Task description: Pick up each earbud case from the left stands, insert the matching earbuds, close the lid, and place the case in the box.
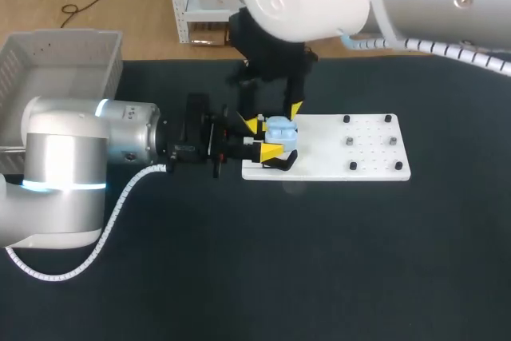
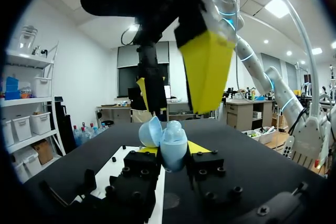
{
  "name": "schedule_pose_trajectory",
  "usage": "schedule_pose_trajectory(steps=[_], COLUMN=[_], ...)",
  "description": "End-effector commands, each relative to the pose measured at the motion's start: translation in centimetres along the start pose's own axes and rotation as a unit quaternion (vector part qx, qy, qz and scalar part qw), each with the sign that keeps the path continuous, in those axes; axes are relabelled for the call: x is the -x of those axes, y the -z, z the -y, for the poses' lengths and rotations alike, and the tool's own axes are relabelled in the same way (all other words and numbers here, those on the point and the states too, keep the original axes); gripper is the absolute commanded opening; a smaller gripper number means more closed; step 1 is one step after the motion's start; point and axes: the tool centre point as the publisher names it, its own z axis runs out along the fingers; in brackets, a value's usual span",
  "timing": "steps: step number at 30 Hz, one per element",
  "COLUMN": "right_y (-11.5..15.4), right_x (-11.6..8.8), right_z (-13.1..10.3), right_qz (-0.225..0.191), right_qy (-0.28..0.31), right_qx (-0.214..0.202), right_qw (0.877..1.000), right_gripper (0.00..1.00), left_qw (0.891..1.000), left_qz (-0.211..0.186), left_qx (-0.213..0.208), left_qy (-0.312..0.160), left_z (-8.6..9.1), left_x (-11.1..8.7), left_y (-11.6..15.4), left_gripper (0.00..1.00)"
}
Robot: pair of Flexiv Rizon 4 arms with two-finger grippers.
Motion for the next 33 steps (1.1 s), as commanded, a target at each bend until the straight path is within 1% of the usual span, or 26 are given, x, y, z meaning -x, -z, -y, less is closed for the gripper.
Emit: schedule_pose_trajectory(steps=[1,2,5,9,15,20,24,28,33], right_y=[1.1,1.4,1.8,1.6,0.5,-0.5,-1.2,-1.7,-2.3], right_x=[-1.2,-1.1,-0.4,0.6,2.1,2.8,3.0,2.7,1.9], right_z=[1.8,2.5,4.4,6.4,8.5,9.1,9.2,9.1,8.7], right_qz=[0.030,0.038,0.063,0.081,0.079,0.070,0.061,0.049,0.035], right_qy=[-0.031,-0.050,-0.105,-0.147,-0.183,-0.191,-0.193,-0.190,-0.185], right_qx=[0.011,0.014,0.030,0.052,0.065,0.071,0.074,0.077,0.088], right_qw=[0.999,0.998,0.992,0.984,0.978,0.977,0.977,0.978,0.978], right_gripper=[0.98,1.00,1.00,1.00,1.00,1.00,1.00,1.00,1.00], left_qw=[1.000,1.000,1.000,1.000,1.000,1.000,1.000,1.000,1.000], left_qz=[0.000,0.000,0.000,0.000,0.000,0.000,0.000,0.000,0.000], left_qx=[0.003,0.003,0.003,0.003,0.003,0.003,0.003,0.003,0.003], left_qy=[-0.001,-0.001,-0.001,-0.001,-0.001,-0.001,-0.001,-0.001,-0.001], left_z=[0.2,0.2,0.2,0.2,0.2,0.2,0.2,0.2,0.2], left_x=[0.0,0.0,0.0,0.0,0.0,0.0,0.0,0.0,0.0], left_y=[0.0,0.0,0.0,0.0,0.0,0.0,0.0,0.0,0.0], left_gripper=[0.00,0.00,0.00,0.00,0.00,0.00,0.00,0.00,0.00])
